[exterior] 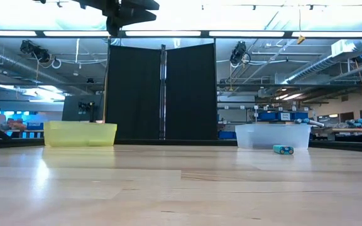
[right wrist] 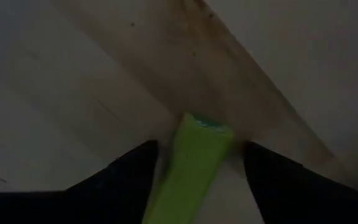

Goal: Sort blocks
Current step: Put the light green block into the yellow transparent bin

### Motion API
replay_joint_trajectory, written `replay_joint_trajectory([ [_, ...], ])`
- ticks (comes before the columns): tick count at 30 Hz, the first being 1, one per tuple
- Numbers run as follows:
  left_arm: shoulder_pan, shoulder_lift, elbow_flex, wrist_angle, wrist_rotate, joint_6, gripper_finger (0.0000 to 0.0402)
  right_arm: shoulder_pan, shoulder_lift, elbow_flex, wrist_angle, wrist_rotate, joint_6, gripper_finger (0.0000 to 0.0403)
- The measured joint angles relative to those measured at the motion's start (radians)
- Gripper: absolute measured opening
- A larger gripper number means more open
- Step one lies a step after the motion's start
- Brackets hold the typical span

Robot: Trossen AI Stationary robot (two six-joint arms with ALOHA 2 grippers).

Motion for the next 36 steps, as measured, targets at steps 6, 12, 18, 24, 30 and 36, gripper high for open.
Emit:
replay_joint_trajectory([
  [6, 0.0, 0.0, 0.0, -0.001, 0.0, 0.0, 0.0164, 0.0, 0.01, 0.001, 0.027, 0.003, 0.039, 0.0158],
  [12, 0.0, 0.0, 0.0, -0.003, 0.0, 0.0, 0.0164, 0.0, 0.008, 0.0, 0.028, 0.034, 0.051, 0.0116],
  [18, -0.004, 0.0, 0.0, -0.003, 0.001, 0.001, 0.0164, -0.051, 0.009, -0.002, 0.027, 0.059, -0.003, 0.0116],
  [24, -0.006, -0.013, 0.001, -0.006, 0.002, 0.015, 0.0164, -0.178, 0.01, -0.003, 0.034, 0.097, -0.165, 0.0116],
  [30, -0.01, -0.049, 0.002, -0.04, 0.003, 0.016, 0.0164, -0.303, 0.012, 0.039, 0.018, 0.149, -0.373, 0.0116],
  [36, -0.037, -0.12, 0.002, -0.062, 0.003, 0.045, 0.0164, -0.446, -0.011, 0.144, 0.035, 0.358, -0.642, 0.0116],
])
